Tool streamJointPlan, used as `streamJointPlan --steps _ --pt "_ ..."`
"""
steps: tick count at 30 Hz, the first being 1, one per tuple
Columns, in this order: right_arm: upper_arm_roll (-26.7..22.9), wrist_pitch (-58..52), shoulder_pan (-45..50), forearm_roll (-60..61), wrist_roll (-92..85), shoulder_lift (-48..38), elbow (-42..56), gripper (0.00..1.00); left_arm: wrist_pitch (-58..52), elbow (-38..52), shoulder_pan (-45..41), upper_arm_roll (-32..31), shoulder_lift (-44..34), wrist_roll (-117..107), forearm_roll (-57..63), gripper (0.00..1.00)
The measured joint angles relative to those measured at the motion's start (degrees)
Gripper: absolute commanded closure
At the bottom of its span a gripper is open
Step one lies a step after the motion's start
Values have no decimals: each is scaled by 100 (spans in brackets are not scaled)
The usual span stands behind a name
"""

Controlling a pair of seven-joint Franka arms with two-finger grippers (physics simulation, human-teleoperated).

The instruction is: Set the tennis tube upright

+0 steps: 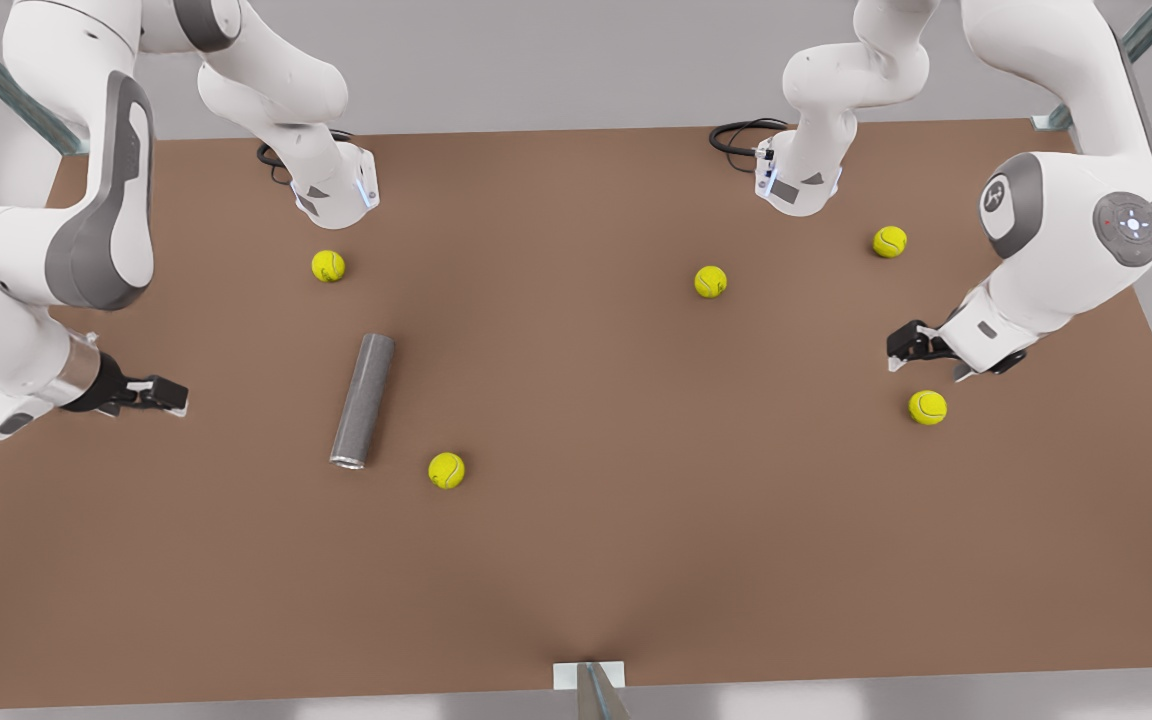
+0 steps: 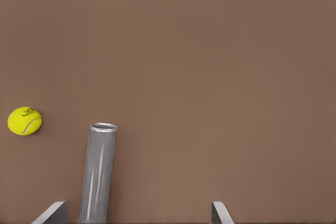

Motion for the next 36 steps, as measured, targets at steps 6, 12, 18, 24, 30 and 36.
streamJointPlan --steps 6,12,18,24,30,36 --pt "153 0 171 25 -92 202 101 0 -10 -4 11 -9 -9 -27 28 0" --pt "247 473 1363 -360 1634 422 -445 0 -97 -4 -11 -70 17 -63 33 0" --pt "261 1573 1902 -343 3507 196 -2166 0 -107 -4 -24 -70 52 -63 34 0" --pt "308 2840 1954 -351 4156 203 -3435 0 -124 -17 -22 -70 95 -81 34 0" --pt "229 3406 1748 -389 4156 488 -3767 0 -124 -30 -35 -88 128 -98 29 0" --pt "229 3498 1748 -922 4166 886 -3711 2 -115 -22 -33 -97 262 -98 18 0"
